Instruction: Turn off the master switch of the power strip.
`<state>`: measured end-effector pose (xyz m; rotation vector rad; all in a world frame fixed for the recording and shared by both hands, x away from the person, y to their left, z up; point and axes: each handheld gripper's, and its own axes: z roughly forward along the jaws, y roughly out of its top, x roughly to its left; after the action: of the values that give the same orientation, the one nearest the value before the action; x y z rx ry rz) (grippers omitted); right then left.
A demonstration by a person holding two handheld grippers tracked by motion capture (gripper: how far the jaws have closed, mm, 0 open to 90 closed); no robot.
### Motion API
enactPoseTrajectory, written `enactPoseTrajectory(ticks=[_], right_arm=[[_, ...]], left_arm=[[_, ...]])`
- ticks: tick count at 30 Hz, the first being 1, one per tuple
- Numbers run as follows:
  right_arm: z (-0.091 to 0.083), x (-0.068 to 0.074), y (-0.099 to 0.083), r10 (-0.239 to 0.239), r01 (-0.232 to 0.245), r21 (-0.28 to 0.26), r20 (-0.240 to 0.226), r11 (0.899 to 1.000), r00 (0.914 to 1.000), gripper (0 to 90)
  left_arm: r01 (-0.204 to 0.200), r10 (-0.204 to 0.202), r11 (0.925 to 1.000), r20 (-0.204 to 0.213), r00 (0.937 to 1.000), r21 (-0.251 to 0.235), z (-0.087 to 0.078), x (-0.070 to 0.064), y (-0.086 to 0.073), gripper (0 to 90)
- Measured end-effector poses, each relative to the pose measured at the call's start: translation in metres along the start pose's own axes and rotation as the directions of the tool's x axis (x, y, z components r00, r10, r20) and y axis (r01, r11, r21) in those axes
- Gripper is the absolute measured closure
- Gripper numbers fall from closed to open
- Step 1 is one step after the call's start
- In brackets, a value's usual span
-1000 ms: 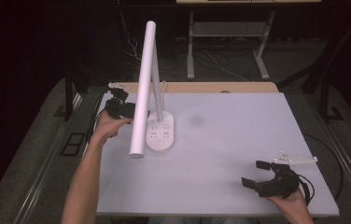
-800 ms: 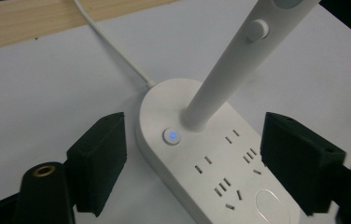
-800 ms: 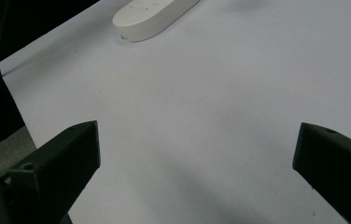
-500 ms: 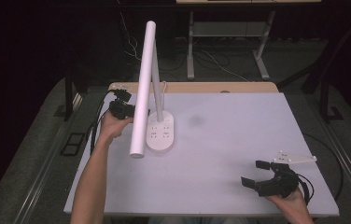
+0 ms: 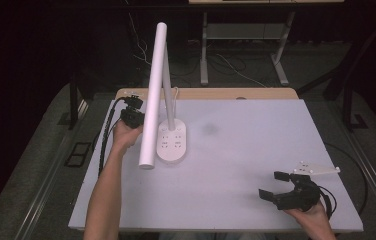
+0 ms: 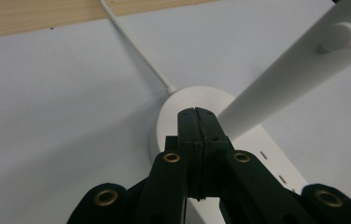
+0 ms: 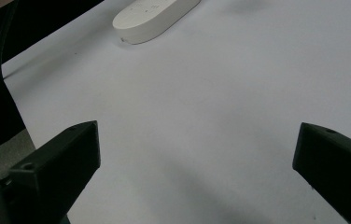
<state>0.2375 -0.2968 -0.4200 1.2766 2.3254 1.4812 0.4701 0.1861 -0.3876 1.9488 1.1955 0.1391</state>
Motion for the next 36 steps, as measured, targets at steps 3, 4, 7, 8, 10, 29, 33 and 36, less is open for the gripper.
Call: enactPoseTrajectory(ticks=[3, 4, 7, 8, 10, 29, 33, 36], right_arm=[[0.0, 0.0, 0.0, 0.002, -0.002, 0.002, -0.002, 1.0, 1.0, 0.2], [0.001, 0.0, 0.0, 0.002, -0.002, 0.002, -0.004, 1.0, 1.0, 0.2], [0.002, 0.0, 0.001, -0.002, 0.002, 0.005, -0.006, 1.0, 1.0, 0.2], [0.002, 0.0, 0.001, -0.004, 0.004, 0.007, -0.007, 1.0, 1.0, 0.3], [0.002, 0.001, 0.001, -0.004, 0.004, 0.009, -0.009, 1.0, 1.0, 0.2], [0.002, 0.0, 0.001, -0.007, 0.007, 0.014, -0.012, 1.0, 0.9999, 0.3], [0.002, 0.001, 0.001, -0.005, 0.005, 0.009, -0.012, 1.0, 0.9999, 0.2], [0.001, 0.0, 0.001, -0.007, 0.007, 0.012, -0.012, 1.0, 0.9999, 0.3]], left_arm=[[0.02, -0.02, 0.9998, 0.004, 0.9998, -0.006, 0.004, 0.001, -0.001, 90.0], [0.02, -0.02, 0.9998, 0.005, 0.9998, -0.003, 0.005, 0.001, -0.001, 90.0], [0.018, -0.018, 0.9998, 0.005, 0.9998, 0.008, 0.008, 0.0, -0.002, 90.0], [0.022, -0.022, 0.9997, 0.004, 0.9998, 0.008, 0.009, 0.0, -0.003, 90.0], [0.019, -0.019, 0.9997, 0.003, 0.9998, 0.014, 0.011, 0.001, -0.003, 90.0], [0.016, -0.016, 0.9988, -0.002, 0.9999, 0.046, 0.025, -0.002, -0.011, 90.0], [0.023, -0.023, 0.9987, 0.0, 0.9997, 0.046, 0.027, -0.002, -0.015, 90.0], [0.026, -0.026, 0.9983, 0.01, 0.9996, 0.053, 0.03, -0.001, -0.018, 90.0]])
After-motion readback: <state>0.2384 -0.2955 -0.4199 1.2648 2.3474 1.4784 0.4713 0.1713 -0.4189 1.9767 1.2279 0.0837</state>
